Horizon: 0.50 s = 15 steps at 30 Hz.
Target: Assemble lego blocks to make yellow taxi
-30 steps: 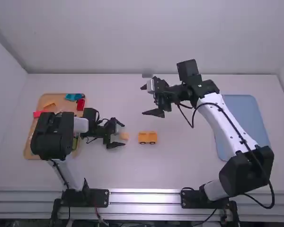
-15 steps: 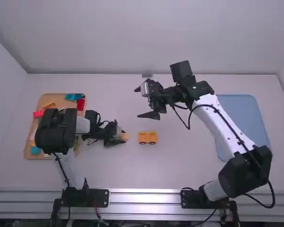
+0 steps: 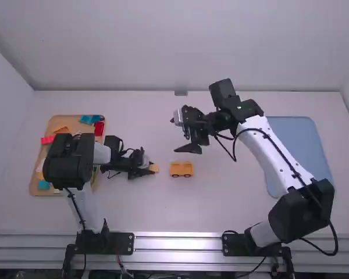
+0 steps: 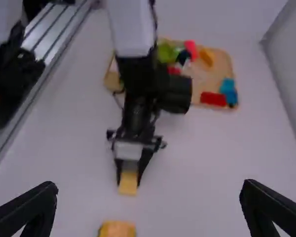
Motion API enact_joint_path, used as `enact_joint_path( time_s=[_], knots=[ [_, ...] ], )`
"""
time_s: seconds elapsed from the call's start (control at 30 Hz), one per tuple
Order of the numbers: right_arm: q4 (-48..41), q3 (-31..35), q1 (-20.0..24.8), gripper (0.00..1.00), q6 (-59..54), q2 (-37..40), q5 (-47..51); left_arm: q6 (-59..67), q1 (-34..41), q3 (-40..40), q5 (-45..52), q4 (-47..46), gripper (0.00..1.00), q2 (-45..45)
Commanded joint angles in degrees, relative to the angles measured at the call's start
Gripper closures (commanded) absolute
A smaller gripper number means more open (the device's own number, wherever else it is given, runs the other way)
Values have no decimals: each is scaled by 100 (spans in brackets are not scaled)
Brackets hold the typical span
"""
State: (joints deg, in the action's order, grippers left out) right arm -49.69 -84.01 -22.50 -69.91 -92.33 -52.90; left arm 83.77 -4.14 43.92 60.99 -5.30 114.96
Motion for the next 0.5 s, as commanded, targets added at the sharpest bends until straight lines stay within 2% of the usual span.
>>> enact_joint_path(
  time_s=[0.0,0.17,0.27,0.3,0.47],
  knots=[
    [-254,4,35,1,-925,136,302,-44,-37,223,341,-144,76,4],
    [-68,645,330,1,-1152,129,192,39,103,586,195,-1067,78,-334],
    [575,1276,647,1,-789,129,-293,363,306,802,-68,-1700,77,-634],
    [610,1309,662,1,-763,129,-319,374,317,809,-72,-1727,77,-654],
    [1869,2457,1016,1,-129,129,-800,409,627,970,-144,-2140,78,-1156]
  ],
)
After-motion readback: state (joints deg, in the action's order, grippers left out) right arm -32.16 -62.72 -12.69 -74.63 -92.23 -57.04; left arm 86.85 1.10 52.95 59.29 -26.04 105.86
